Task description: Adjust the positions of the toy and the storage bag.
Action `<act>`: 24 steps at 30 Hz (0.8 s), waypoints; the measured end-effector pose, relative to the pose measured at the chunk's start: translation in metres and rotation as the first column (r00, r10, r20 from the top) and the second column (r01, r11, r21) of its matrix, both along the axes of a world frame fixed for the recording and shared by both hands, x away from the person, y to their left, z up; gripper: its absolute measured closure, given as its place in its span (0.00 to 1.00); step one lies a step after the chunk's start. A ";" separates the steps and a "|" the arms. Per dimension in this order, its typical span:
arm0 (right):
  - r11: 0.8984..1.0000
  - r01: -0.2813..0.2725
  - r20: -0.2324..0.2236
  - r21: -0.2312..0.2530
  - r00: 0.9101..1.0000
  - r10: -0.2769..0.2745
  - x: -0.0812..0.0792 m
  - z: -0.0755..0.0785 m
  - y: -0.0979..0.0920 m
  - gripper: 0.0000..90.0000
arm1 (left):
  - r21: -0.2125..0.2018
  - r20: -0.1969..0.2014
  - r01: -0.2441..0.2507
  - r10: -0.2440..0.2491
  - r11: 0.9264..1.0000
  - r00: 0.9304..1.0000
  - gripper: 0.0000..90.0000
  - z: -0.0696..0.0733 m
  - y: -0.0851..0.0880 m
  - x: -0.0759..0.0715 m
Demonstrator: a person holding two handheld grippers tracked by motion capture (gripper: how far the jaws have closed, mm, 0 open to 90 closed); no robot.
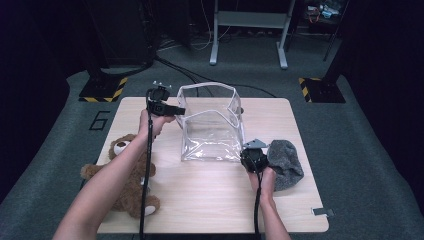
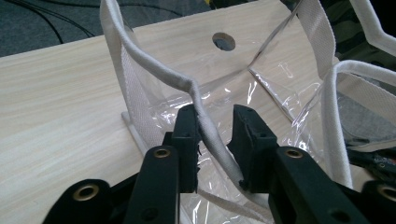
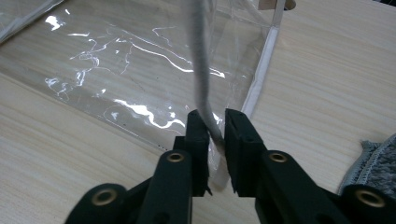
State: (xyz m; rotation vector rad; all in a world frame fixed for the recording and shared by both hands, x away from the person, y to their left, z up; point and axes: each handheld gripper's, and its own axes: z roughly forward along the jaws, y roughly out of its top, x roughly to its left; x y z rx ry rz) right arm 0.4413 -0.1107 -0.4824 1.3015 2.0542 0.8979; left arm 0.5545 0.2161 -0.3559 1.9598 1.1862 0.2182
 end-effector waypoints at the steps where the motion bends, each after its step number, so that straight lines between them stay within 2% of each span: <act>1: 1.000 -0.008 0.001 -0.019 1.000 0.008 0.000 0.001 0.000 0.94 | 0.002 0.000 0.001 -0.001 1.000 1.000 0.83 0.000 0.000 0.000; 4: 1.000 -0.013 0.005 -0.019 1.000 0.013 -0.001 0.003 0.000 0.96 | 0.003 0.001 0.003 -0.003 1.000 1.000 0.85 0.001 0.001 -0.001; 7: 1.000 0.000 0.004 0.006 1.000 0.000 -0.004 0.004 -0.001 0.97 | 0.007 0.004 0.005 -0.005 1.000 1.000 0.87 0.001 0.003 -0.003; 11: 1.000 -0.012 0.008 0.019 1.000 0.012 -0.011 0.005 -0.003 0.97 | 0.003 0.003 0.002 -0.002 1.000 1.000 0.87 0.002 0.006 -0.006; 14: 0.999 -0.025 0.012 0.024 1.000 0.025 -0.018 0.004 -0.006 0.97 | 0.010 0.001 0.009 -0.009 1.000 1.000 0.88 0.003 0.008 -0.010; 20: 0.998 -0.037 0.012 0.052 0.999 0.036 -0.028 0.003 -0.008 0.97 | 0.016 -0.029 0.021 -0.021 1.000 0.999 0.89 0.006 0.012 -0.021; 24: 0.997 -0.054 0.016 0.052 0.998 0.053 -0.037 0.001 -0.007 0.97 | 0.001 -0.029 0.027 -0.027 1.000 0.999 0.89 0.006 0.016 -0.030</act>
